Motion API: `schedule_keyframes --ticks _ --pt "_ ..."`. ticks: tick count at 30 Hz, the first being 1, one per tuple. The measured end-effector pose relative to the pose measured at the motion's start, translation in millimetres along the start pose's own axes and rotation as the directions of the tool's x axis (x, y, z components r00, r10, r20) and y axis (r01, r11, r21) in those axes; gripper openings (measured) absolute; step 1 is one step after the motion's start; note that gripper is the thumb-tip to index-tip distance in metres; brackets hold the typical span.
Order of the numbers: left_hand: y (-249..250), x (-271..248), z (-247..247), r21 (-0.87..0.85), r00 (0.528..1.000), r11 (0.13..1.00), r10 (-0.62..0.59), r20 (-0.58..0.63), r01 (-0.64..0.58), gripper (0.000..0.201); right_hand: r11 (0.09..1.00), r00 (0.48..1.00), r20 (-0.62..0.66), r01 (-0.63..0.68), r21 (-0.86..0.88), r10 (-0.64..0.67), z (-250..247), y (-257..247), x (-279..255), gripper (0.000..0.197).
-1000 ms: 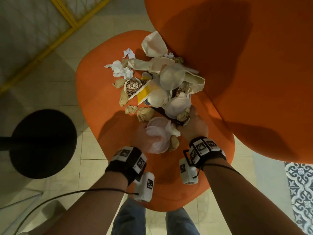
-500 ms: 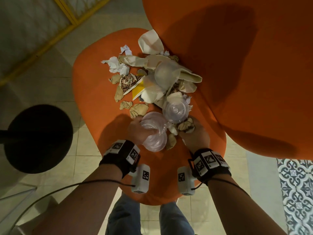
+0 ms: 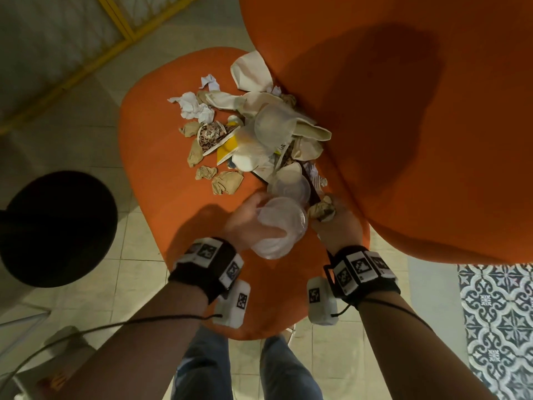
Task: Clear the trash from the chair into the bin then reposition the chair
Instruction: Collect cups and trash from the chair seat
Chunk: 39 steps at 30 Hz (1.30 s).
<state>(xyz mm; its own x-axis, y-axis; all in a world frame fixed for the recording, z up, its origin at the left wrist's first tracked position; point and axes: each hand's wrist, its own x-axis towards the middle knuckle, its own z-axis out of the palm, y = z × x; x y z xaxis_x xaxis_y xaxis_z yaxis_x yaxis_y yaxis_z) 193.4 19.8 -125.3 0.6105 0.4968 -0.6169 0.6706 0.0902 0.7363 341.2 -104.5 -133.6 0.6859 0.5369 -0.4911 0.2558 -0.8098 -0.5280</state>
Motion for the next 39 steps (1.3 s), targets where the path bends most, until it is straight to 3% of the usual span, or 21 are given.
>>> schedule_keyframes --ticks 3,6,10,15,22,26,28,32,39 --pt "5.0 14.6 20.6 0.221 0.993 0.971 -0.077 -0.091 0.095 0.095 1.0 1.0 0.024 -0.005 -0.019 0.006 -3.9 1.6 1.9 0.042" --pt "7.7 22.1 32.1 0.202 0.983 0.974 -0.072 -0.168 0.106 0.097 0.999 0.997 0.058 -0.041 0.0 0.041 0.6 7.7 2.2 0.049" --pt "11.8 31.2 39.6 0.237 0.989 0.966 -0.077 -0.126 0.105 0.103 0.999 0.997 0.07 -0.04 0.036 0.038 7.0 13.1 -1.4 0.05" --pt "22.1 39.1 37.9 0.358 0.989 0.922 -0.126 -0.079 0.146 0.086 0.995 0.996 0.069 -0.059 0.077 0.054 7.6 14.9 -3.4 0.053" --pt "17.4 29.0 41.5 0.226 0.995 0.97 -0.082 -0.061 0.094 0.066 0.963 0.994 0.052 -0.102 0.25 0.092 8.0 19.8 -15.0 0.039" --pt "3.2 15.2 34.0 -0.014 0.991 0.993 -0.12 -0.063 0.119 0.076 0.943 0.993 0.001 -0.11 0.314 0.115 11.4 24.4 -20.3 0.044" --pt "-1.7 10.0 28.7 -0.118 0.984 0.981 -0.165 -0.07 0.156 0.065 0.931 0.993 -0.015 -0.107 0.349 0.12 15.2 24.0 -21.4 0.046" --pt "-2.5 0.2 16.4 -0.301 0.966 0.941 -0.209 -0.154 0.155 0.039 0.885 0.989 -0.057 -0.094 0.455 0.134 19.2 10.8 -26.1 0.051" --pt "-7.9 -22.4 -1.1 -0.478 0.925 0.877 -0.225 -0.307 0.055 0.043 0.837 0.968 -0.239 0.065 0.543 0.08 27.1 -23.1 -48.9 0.064"
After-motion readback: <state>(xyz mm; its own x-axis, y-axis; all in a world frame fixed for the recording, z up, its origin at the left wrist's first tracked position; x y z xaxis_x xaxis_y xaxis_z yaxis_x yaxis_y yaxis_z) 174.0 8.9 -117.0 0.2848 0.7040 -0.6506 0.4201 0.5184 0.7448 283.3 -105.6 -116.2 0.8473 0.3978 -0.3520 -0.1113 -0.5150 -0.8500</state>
